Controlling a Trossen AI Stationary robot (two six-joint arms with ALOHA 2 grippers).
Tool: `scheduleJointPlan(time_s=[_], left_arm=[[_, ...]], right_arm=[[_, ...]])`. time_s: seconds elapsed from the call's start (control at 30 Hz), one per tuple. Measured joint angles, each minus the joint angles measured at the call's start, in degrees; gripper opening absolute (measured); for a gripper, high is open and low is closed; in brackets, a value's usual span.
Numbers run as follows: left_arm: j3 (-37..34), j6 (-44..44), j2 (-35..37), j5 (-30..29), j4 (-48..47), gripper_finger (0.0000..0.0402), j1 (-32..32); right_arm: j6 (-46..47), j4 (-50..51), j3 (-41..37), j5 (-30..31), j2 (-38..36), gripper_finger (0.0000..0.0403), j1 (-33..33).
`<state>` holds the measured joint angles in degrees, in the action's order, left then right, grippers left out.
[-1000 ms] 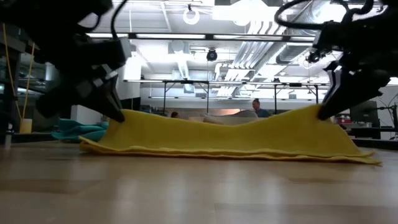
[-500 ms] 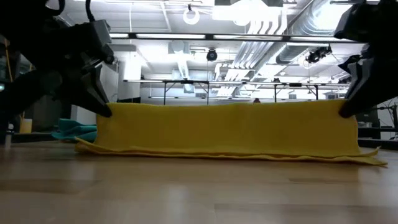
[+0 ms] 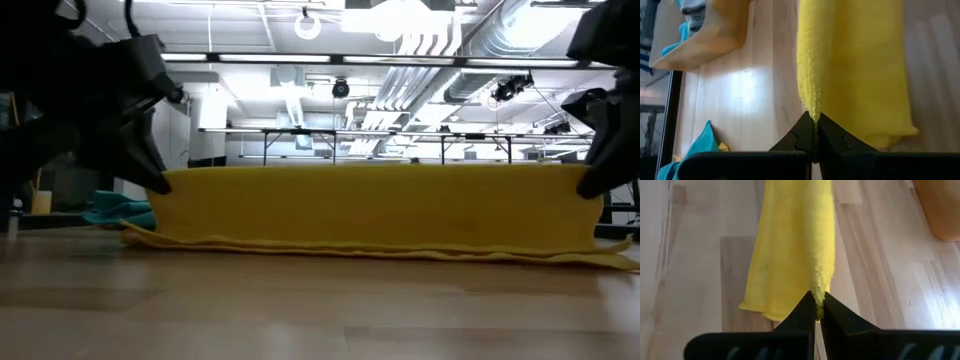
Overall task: Fold microfiber towels
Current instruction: Fold the right yellow microfiber cloth
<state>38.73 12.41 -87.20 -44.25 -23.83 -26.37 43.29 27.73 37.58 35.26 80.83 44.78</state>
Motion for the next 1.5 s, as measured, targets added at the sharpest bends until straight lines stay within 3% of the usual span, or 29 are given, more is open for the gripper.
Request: scheduleJointPlan(time_s=[0.4,1.0,1.2,1.5], left_arm=[[-2.4,0.5,0.0,0.5,4.4,0.0,-2.2],[-2.4,3.5,0.0,6.9,4.4,0.002,-0.2],[-2.3,2.4,0.0,14.8,4.1,0.0054,2.1],[3.9,-2.7,0.0,18.3,-1.3,0.0122,2.8]], right_arm=[[0.3,-5.7,0.0,-1.6,5.6,0.0,2.2],[5.8,-7.5,0.0,-3.8,8.1,0.0003,1.9],[6.8,-7.2,0.0,-6.8,8.0,0.0072,1.4],[5.3,5.2,7.0,-6.7,7.8,0.0193,1.4]])
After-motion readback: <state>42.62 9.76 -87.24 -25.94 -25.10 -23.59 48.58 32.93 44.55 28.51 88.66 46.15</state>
